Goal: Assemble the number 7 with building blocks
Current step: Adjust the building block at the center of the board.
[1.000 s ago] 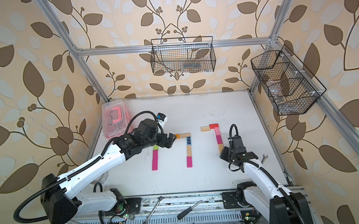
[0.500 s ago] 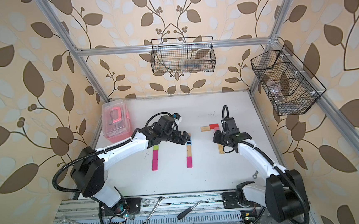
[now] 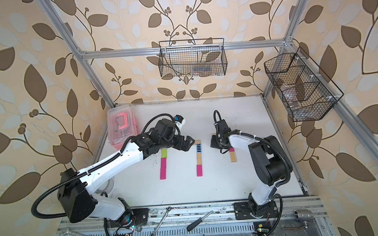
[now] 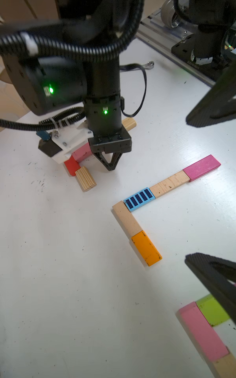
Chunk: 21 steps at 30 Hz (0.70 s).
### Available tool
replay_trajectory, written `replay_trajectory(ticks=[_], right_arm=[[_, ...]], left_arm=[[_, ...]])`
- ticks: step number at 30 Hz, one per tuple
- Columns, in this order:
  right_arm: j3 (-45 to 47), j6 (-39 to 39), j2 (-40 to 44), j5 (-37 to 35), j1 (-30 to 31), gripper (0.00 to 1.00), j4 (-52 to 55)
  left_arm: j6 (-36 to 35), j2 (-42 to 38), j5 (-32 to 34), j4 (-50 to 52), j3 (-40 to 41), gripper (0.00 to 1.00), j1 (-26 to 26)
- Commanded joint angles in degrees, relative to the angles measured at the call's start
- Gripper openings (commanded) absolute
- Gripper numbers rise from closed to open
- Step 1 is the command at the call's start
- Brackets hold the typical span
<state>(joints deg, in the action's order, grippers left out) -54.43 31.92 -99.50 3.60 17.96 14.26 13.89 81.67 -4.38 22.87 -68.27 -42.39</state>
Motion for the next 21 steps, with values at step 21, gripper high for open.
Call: replay_trajectory(ticks=[21], right_arm=[[-7.0, -1.7, -6.6, -7.2, -1.6, 0.0, 2.4]], left_arm=[[-1.8, -1.8, 2.0, 1.0, 0.6, 0.99, 0.4]])
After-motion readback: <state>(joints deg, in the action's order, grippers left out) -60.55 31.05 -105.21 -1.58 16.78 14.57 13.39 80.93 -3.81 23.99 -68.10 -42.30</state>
